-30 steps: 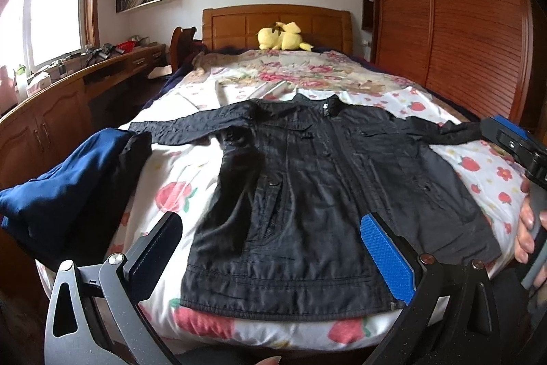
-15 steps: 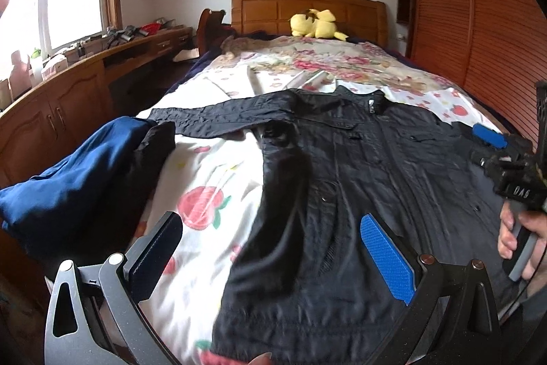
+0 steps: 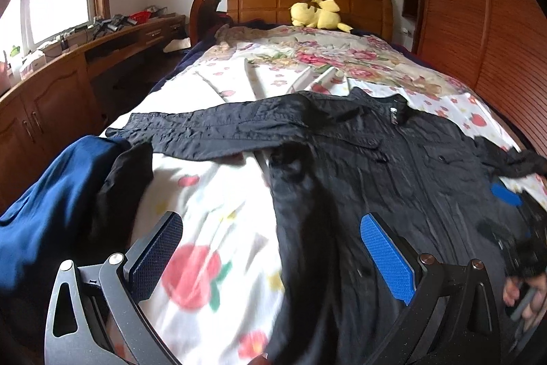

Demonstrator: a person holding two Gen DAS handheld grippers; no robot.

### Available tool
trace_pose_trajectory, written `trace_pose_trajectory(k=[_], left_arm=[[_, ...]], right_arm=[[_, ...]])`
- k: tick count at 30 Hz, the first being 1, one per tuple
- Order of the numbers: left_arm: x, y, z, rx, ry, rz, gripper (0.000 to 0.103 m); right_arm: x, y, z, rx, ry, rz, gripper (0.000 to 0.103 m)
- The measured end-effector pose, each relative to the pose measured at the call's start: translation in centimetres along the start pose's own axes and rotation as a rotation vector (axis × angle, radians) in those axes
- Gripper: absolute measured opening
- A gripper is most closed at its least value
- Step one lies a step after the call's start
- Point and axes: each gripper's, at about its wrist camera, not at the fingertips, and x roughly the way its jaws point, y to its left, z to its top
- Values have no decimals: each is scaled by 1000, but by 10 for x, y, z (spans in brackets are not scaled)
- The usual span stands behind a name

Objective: Fold large clothes
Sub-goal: 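Move the left tool down to the sleeve nearest it, then grasp the sleeve with the left tool, fold it across the jacket body, release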

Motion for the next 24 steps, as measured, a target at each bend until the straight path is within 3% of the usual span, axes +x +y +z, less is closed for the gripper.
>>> trace_pose_trajectory(k=[12,24], left_arm=[[111,27,43,-49,70,-21,100],[208,75,65,-244,187,24,83]], right_arm=[[-4,-14,14,17,-4,-17,103],[29,-27,-4,52,76,-36,103]])
